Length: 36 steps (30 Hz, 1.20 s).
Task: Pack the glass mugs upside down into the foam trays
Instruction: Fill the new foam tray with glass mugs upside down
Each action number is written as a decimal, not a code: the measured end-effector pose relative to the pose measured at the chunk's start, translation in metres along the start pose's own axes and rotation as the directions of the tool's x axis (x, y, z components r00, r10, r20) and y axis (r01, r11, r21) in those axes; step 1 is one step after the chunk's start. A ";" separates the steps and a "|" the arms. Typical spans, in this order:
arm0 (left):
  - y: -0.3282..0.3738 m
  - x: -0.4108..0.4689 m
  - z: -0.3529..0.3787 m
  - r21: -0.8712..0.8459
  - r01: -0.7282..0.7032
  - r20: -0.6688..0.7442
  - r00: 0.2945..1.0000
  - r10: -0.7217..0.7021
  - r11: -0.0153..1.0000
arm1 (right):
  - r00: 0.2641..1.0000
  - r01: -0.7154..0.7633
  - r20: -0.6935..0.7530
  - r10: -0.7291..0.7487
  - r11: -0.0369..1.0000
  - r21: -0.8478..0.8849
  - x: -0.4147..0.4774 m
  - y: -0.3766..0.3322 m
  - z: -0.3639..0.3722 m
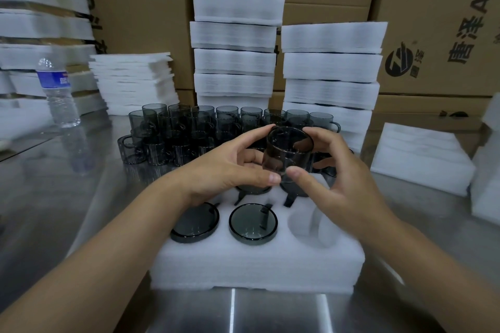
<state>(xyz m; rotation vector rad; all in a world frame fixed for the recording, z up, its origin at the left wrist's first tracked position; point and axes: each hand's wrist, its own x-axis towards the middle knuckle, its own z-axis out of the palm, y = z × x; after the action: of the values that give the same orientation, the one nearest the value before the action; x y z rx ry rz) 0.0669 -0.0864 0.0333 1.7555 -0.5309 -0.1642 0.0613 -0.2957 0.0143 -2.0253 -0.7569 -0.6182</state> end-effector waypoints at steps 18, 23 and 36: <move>0.003 -0.002 0.001 -0.045 -0.014 0.034 0.999 0.016 0.999 | 0.999 -0.022 0.032 0.021 1.000 0.011 0.000 0.000 -0.002; 0.004 -0.002 0.002 -0.086 -0.027 0.024 0.999 0.029 0.996 | 0.998 -0.025 0.054 0.025 1.000 0.006 -0.001 0.000 -0.002; 0.006 -0.004 0.002 -0.059 -0.066 0.046 0.997 0.068 0.996 | 0.998 -0.025 0.057 0.028 0.999 -0.045 0.000 0.000 -0.001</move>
<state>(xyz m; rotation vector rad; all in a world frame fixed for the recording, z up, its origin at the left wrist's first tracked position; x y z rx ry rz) 0.0612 -0.0871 0.0377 1.6785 -0.6132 -0.1728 0.0618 -0.2963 0.0147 -2.0979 -0.7550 -0.5680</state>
